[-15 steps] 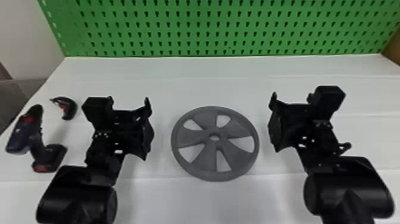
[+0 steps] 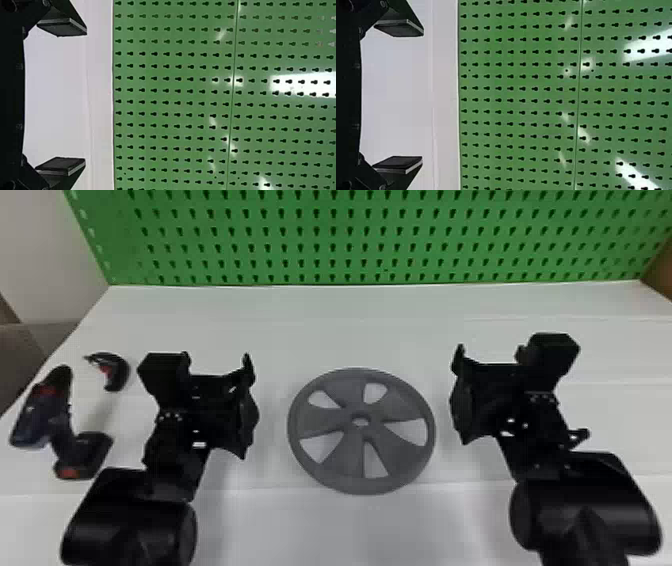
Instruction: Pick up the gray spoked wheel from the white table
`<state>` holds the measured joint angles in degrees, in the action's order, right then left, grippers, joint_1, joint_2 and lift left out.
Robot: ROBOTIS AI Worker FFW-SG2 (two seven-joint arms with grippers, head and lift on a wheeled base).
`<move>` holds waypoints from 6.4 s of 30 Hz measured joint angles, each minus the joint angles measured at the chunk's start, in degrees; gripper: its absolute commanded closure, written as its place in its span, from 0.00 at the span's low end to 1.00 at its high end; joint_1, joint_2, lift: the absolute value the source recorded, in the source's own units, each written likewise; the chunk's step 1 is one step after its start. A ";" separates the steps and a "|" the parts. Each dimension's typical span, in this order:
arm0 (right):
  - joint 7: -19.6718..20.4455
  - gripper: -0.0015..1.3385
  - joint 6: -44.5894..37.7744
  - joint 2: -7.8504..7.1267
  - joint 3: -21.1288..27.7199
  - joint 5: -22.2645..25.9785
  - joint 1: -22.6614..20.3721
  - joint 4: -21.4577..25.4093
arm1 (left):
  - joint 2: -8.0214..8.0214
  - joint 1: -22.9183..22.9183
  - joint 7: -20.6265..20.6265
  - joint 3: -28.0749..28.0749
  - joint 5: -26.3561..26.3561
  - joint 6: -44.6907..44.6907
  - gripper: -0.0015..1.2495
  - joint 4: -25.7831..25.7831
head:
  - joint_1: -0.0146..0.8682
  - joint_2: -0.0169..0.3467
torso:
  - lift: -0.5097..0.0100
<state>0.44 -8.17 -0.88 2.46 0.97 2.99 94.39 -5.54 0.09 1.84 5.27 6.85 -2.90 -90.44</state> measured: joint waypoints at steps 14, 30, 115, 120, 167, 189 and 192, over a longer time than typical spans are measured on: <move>0.00 0.12 -1.07 0.00 -0.12 -0.12 0.37 0.01 | 0.00 0.00 0.00 -0.12 0.00 0.00 0.10 0.00 | 0.89 0.14 | 0.77; 0.00 0.12 -28.27 -1.75 -1.61 0.46 10.10 7.08 | 0.00 -0.12 0.00 -0.37 0.06 0.00 0.10 -0.02 | 0.89 0.14 | 0.77; 0.00 0.19 -81.65 -17.19 -30.72 39.91 56.96 -50.42 | -1.64 2.29 0.00 4.09 -2.07 1.32 0.10 0.53 | 0.89 0.14 | 0.77; 0.00 0.19 -81.65 -17.22 -32.22 39.86 57.33 -50.45 | -1.67 2.29 0.00 4.14 -2.03 1.35 0.10 0.53 | 0.89 0.14 | 0.77; 25.91 0.19 -66.75 -11.51 -34.55 57.74 61.41 -62.94 | -1.84 2.18 0.00 5.18 -2.37 3.50 0.10 0.53 | 0.89 0.14 | 0.77; 43.75 0.19 -75.09 -8.80 -15.10 65.24 56.71 -57.86 | -2.04 1.58 0.00 4.92 -2.22 3.44 0.10 0.53 | 0.89 0.14 | 0.77; 44.17 0.19 -75.38 -8.41 -14.31 64.30 55.42 -55.77 | -2.08 1.52 0.00 4.87 -2.10 3.44 0.10 0.50 | 0.89 0.14 | 0.77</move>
<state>44.61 -83.55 -9.28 -11.85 65.27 58.41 38.62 -7.62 1.61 1.85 10.14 4.76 0.53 -89.93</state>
